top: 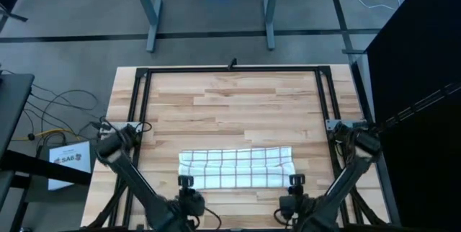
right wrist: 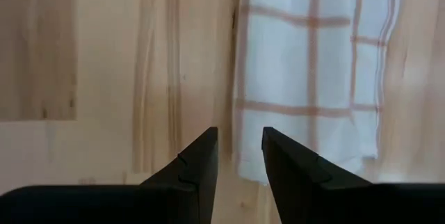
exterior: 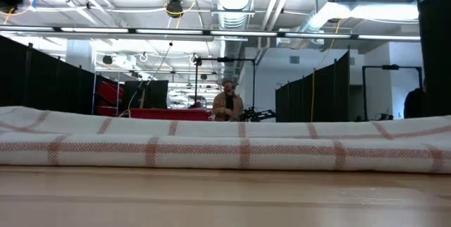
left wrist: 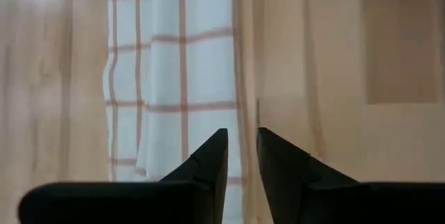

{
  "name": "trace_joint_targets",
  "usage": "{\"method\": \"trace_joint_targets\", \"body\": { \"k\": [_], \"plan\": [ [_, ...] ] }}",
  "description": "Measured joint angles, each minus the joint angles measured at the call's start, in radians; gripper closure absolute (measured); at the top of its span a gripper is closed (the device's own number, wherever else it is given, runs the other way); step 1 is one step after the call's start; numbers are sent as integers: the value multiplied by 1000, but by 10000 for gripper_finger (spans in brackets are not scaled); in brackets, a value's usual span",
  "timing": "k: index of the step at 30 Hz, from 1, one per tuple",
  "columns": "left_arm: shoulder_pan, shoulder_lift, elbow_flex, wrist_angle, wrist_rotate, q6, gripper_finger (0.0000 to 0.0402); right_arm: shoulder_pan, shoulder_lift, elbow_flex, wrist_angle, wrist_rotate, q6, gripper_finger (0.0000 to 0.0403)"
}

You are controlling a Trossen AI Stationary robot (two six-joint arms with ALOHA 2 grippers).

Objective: Roll towel
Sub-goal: Fold the white towel

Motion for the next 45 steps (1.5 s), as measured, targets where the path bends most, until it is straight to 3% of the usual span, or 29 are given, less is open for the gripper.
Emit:
{"method": "trace_joint_targets", "body": {
  "k": [3,7,11,17,26,34,45],
  "plan": [
    [-21,138,93,-172,-102,-146,339,14,58,39,4,13,41,301],
    [-46,272,159,-275,-177,-314,339,20,77,53,11,14,92,301],
    [-50,335,169,-271,-179,-276,338,18,76,54,12,16,78,300],
    [-14,308,174,-294,-176,-284,321,-26,75,54,9,-42,65,277],
    [1,244,176,-281,-168,-252,253,-43,74,52,-17,-40,41,207],
    [-9,244,150,-158,-33,-176,240,-41,75,52,-51,-38,43,209],
    [-36,275,146,-256,16,-232,240,-41,76,-54,11,-36,44,209]
  ]
}}
